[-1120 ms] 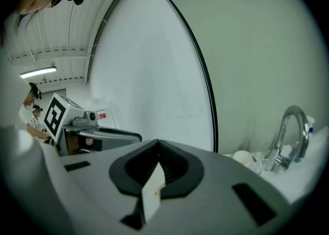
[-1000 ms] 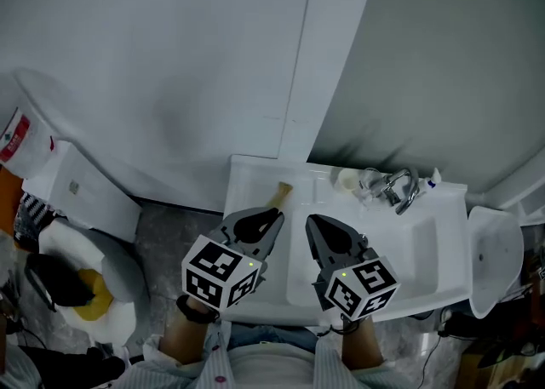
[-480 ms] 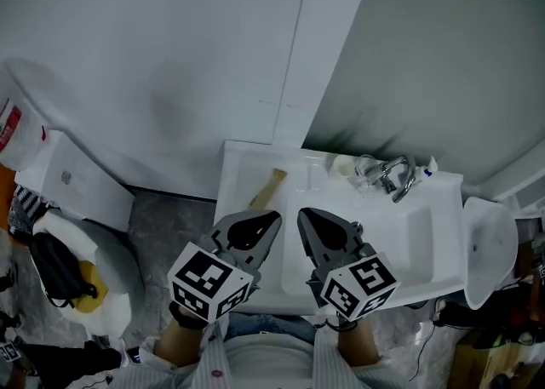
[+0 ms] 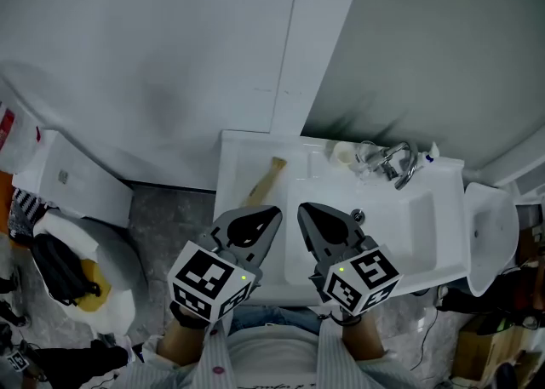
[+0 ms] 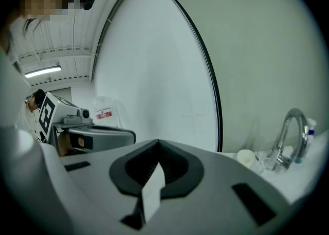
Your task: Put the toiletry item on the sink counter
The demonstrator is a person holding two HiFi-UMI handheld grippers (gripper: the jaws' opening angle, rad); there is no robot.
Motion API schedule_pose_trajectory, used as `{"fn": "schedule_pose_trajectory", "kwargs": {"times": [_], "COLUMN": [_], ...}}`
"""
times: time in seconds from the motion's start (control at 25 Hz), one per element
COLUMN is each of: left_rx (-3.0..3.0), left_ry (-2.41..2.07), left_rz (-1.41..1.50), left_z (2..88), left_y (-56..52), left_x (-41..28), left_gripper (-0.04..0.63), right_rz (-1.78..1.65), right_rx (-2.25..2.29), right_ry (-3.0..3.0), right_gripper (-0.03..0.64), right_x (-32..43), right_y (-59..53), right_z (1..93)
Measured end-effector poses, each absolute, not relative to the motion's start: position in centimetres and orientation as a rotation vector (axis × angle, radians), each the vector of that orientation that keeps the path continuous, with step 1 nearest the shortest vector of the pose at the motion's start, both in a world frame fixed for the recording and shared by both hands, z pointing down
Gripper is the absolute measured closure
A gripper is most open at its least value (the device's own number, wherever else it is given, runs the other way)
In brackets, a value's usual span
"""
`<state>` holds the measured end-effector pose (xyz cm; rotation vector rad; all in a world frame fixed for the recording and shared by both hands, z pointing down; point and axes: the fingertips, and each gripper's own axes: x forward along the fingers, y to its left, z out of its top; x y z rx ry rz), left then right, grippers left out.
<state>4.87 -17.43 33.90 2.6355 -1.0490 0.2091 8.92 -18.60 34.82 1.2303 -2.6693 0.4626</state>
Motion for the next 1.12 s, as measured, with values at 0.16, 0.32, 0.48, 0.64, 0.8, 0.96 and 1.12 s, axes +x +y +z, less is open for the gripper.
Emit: {"fn": "schedule_pose_trajectory", "kwargs": {"times": [0.16,0.32,0.48,0.64,0.8,0.96,1.12], "left_rx": [2.635,2.628,2.623,2.620,2.627,2.650,2.685], "left_ry": [-1.054,-1.061,-1.067,-1.051,-1.048,-1.063,-1.063], "left_rz": [0.225,0.230,0.239,0.236,0.252,0.278,0.308], "left_z": [34.2,34.3,34.5,34.6,34.7,34.6,34.6], "left_y": [-17.7,-17.8,-18.0,-18.1,-18.5,-19.0,-19.3], "left_x": [4.6,4.2,3.9,4.0,3.7,3.4,3.3], "left_gripper": [0.578,0.578,0.578,0.578,0.578,0.578,0.578], "right_rz": [0.463,0.466,0.464,0.470,0.468,0.478,0.479], "right_rx": [1.235,1.232,1.233,1.238,1.223,1.223,1.230], "right_ry": [-2.666,-2.668,-2.672,-2.671,-2.660,-2.654,-2.650], "right_gripper": [0.607,0.607,0.607,0.607,0.607,0.607,0.607], "right_x": [8.9,8.5,8.2,8.1,7.7,7.6,7.9], "right_y": [-18.7,-18.7,-18.8,-19.0,-19.1,-19.2,-19.4], "right_z": [34.8,34.9,34.7,34.9,35.2,35.5,35.5]}}
